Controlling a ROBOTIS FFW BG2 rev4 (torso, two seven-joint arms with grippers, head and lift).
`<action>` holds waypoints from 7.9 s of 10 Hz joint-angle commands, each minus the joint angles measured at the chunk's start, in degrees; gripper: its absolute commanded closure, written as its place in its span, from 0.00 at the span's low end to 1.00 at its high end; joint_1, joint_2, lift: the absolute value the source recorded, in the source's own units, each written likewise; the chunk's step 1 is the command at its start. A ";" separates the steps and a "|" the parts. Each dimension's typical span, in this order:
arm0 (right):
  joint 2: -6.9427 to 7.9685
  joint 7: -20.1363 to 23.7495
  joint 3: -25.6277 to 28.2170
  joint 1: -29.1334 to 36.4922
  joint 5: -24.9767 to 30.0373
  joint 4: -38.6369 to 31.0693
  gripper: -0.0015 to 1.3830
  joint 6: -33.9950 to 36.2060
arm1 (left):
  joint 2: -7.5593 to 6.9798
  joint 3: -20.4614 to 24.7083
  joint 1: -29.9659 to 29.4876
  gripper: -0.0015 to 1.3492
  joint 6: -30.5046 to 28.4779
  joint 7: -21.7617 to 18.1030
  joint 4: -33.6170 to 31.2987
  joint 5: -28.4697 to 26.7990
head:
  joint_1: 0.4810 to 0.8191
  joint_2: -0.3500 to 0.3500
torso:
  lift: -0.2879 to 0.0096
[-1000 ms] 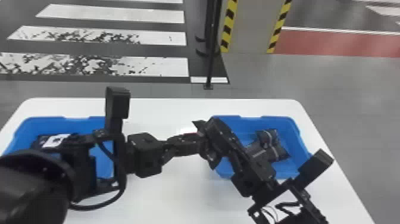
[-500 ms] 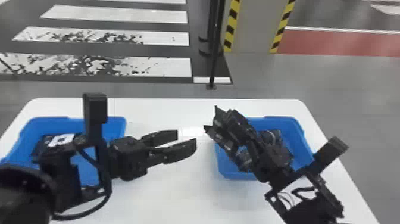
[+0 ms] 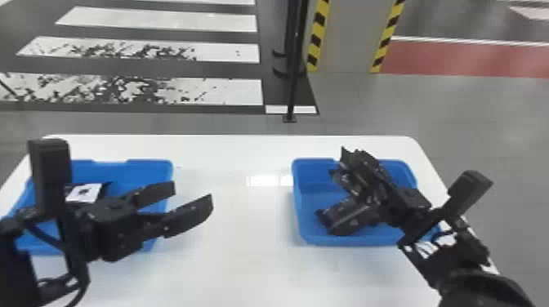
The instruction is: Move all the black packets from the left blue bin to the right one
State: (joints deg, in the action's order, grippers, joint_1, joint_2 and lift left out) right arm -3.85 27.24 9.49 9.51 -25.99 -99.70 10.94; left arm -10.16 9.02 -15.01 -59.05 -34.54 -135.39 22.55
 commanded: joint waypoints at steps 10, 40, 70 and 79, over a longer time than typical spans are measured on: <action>3.91 -3.07 7.88 14.67 19.59 -9.08 0.08 -10.52 | -0.39 15.89 1.10 0.13 -4.22 1.14 -3.62 -13.06 | 0.63 0.44 | 0.56; 3.91 -1.76 -4.46 23.95 8.96 -11.47 0.12 -11.09 | -7.33 3.32 43.14 0.36 -6.76 6.42 67.96 -32.72 | 0.63 0.92 | 0.56; 3.06 0.53 -12.23 10.17 -0.64 -14.14 0.30 -5.18 | 0.49 -25.47 21.91 0.90 6.74 -2.02 17.90 -8.95 | 0.63 0.30 | 0.56; 3.33 -0.17 -8.92 8.34 -1.78 -13.29 0.92 -5.32 | 1.81 -16.10 13.05 0.03 8.57 -1.14 12.84 -7.12 | 0.63 0.29 | 0.56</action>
State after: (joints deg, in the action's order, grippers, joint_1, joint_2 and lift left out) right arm -0.41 27.07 -0.40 18.39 -27.69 -113.09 4.90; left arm -8.42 -8.97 -0.09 -49.53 -35.68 -120.79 15.76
